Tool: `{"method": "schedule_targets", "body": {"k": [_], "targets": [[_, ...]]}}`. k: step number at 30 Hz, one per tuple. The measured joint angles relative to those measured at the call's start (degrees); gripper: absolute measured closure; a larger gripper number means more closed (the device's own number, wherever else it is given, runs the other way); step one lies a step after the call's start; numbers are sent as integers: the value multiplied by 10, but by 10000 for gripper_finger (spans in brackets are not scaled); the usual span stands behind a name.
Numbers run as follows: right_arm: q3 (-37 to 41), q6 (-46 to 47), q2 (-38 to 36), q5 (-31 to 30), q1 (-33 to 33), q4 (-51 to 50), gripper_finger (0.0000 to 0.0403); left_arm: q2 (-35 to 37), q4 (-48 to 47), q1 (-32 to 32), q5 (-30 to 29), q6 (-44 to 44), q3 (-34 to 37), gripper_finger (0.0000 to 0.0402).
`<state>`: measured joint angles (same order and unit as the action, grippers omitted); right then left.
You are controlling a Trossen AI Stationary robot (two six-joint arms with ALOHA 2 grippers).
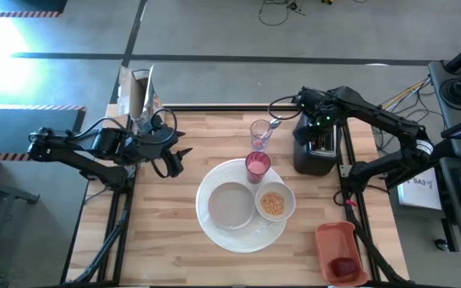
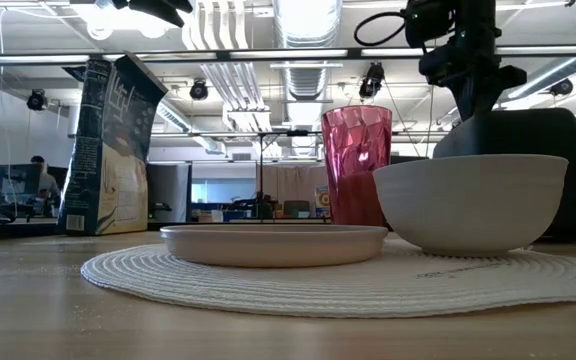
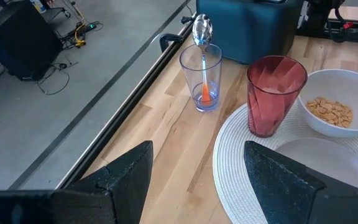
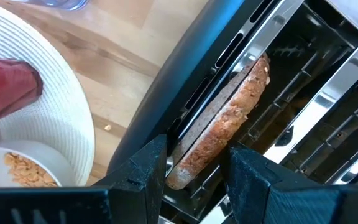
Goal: Arrange a breakfast setting
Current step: Put the bagel from the toaster on the gray plate
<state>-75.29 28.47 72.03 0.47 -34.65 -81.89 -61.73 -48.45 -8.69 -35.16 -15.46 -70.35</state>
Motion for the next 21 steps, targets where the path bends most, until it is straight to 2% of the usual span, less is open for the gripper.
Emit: {"method": "schedule_targets", "body": {"k": [21], "targets": [[-22, -23, -3, 10, 0, 19, 268, 0, 0, 0, 0, 0, 2, 166]]}}
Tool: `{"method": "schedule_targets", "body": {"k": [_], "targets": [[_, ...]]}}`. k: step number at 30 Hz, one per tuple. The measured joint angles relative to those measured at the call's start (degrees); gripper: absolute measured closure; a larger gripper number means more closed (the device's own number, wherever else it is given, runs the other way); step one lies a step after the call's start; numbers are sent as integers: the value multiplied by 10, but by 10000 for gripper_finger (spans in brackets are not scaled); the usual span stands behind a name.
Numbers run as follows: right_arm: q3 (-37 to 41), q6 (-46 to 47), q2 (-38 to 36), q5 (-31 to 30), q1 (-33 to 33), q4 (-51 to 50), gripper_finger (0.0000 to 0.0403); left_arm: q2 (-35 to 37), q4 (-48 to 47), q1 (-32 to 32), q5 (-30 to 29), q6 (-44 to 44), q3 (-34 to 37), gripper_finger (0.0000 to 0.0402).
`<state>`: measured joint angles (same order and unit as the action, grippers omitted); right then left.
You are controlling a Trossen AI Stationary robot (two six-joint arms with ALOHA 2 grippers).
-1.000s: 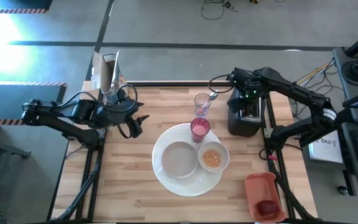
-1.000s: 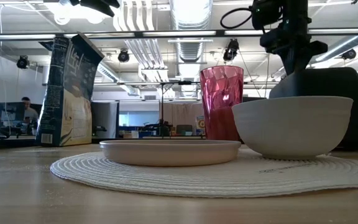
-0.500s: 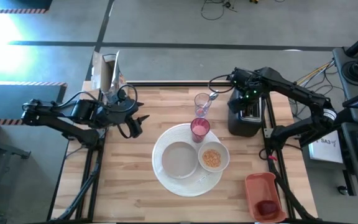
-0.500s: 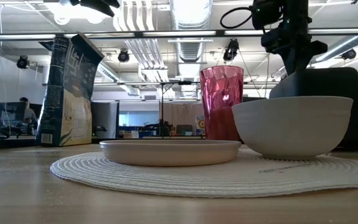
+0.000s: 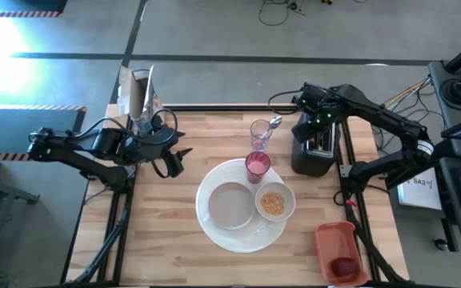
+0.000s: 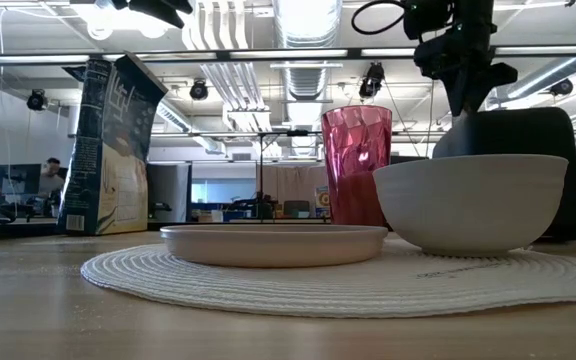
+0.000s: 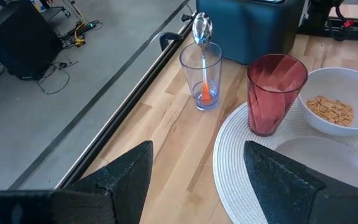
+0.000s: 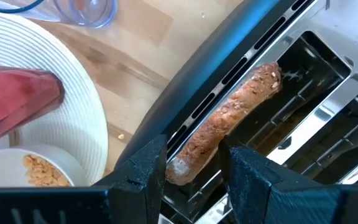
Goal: Arrange a breakfast setting
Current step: Put the bagel from the toaster on the gray plate
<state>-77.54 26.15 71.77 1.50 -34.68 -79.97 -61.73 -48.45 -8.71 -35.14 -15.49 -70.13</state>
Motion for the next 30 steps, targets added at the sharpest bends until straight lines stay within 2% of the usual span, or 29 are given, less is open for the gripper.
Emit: {"method": "schedule_targets", "body": {"k": [10, 18, 24, 30], "targets": [[-1, -10, -1, 4, 0, 0, 268, 0, 0, 0, 0, 6, 1, 166], [-1, -48, -2, 80, 0, 0, 268, -1, 0, 0, 0, 15, 1, 166], [-1, -38, -1, 30, 0, -2, 268, -1, 0, 0, 0, 15, 2, 166], [-1, -29, 0, 30, 0, -3, 268, -1, -1, 0, 0, 23, 2, 166]]}}
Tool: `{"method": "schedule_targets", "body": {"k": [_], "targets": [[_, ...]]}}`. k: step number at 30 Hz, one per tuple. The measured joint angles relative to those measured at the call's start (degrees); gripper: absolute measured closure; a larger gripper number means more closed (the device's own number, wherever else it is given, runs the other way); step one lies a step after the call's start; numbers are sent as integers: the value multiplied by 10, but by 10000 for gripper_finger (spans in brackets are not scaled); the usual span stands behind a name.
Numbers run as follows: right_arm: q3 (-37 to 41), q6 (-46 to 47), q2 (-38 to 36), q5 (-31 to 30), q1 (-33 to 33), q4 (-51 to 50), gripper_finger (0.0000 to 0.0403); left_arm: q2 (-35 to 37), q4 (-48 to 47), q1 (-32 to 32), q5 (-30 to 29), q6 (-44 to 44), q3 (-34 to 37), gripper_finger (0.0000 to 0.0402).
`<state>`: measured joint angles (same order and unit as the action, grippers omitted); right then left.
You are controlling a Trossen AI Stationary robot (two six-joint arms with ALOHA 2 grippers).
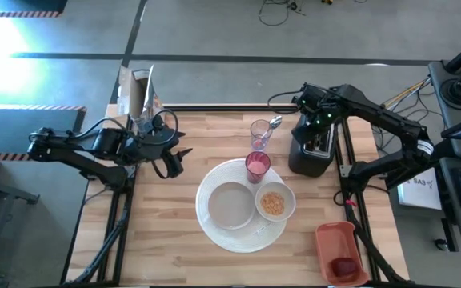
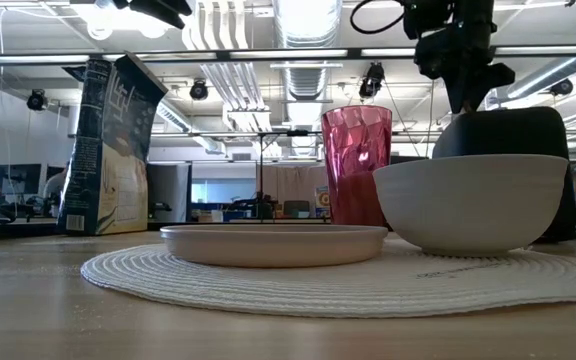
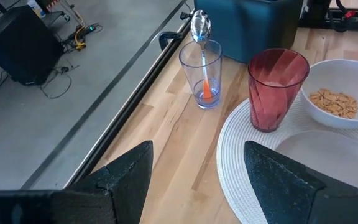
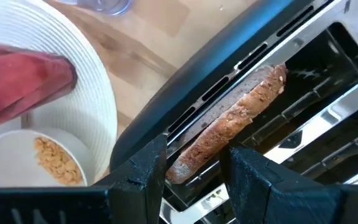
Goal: Arrange a breakfast setting
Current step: Put the bagel from the toaster on the gray plate
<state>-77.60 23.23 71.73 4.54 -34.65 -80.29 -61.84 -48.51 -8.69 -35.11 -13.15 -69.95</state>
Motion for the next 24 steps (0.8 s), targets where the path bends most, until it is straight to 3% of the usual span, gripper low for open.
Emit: {"method": "schedule_targets", "body": {"k": [10, 24], "targets": [[0, 57, 21, -47, 0, -4, 292, 0, -1, 0, 0, 7, 6, 166], [0, 58, 27, -46, 0, -9, 350, 0, 0, 0, -10, 6, 31, 166]]}}
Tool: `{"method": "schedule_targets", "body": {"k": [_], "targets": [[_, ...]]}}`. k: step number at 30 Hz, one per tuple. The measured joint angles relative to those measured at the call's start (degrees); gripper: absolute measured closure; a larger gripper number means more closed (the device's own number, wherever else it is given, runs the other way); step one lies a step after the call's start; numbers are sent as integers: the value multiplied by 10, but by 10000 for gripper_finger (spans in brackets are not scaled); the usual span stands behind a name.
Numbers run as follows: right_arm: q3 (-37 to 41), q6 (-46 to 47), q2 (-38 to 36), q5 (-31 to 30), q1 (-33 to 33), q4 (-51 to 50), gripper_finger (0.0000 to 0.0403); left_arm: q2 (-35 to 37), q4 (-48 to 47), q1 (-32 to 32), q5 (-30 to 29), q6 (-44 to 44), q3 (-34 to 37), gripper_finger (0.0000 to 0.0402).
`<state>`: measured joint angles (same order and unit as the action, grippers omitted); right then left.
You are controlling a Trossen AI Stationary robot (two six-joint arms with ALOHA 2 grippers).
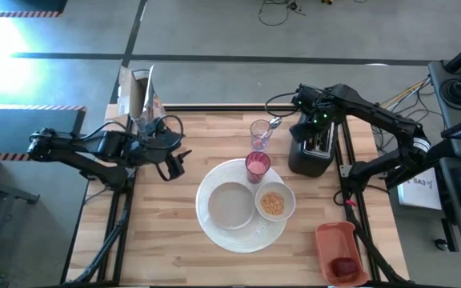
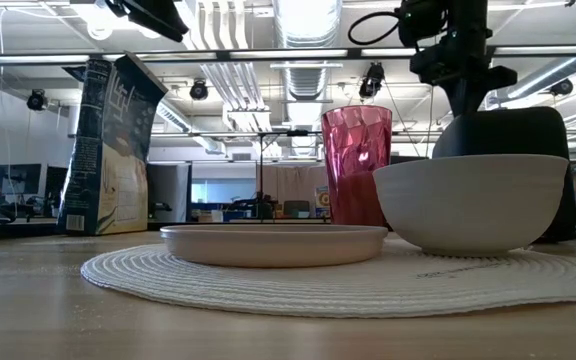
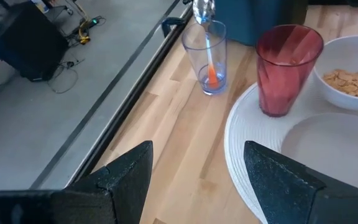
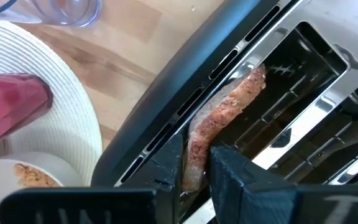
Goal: Arrange a breakfast setting
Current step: Put the bagel from the toaster on the gray plate
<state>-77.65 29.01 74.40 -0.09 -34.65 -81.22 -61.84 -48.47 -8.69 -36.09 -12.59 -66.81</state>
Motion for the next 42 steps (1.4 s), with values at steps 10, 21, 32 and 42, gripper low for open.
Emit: {"method": "schedule_targets", "body": {"k": [10, 21, 32, 42], "targets": [[-31, -6, -1, -3, -1, -43, 365, 7, 1, 0, -25, -4, 0, 166], [-139, -17, -1, 2, 0, -89, 365, 7, 10, 1, -25, -5, 0, 166], [-275, -26, -2, 55, 2, -88, 365, 9, 14, 1, -25, -14, 0, 166], [-277, -25, -1, 114, 143, 21, 365, 16, 13, 2, -45, -14, 0, 166]]}}
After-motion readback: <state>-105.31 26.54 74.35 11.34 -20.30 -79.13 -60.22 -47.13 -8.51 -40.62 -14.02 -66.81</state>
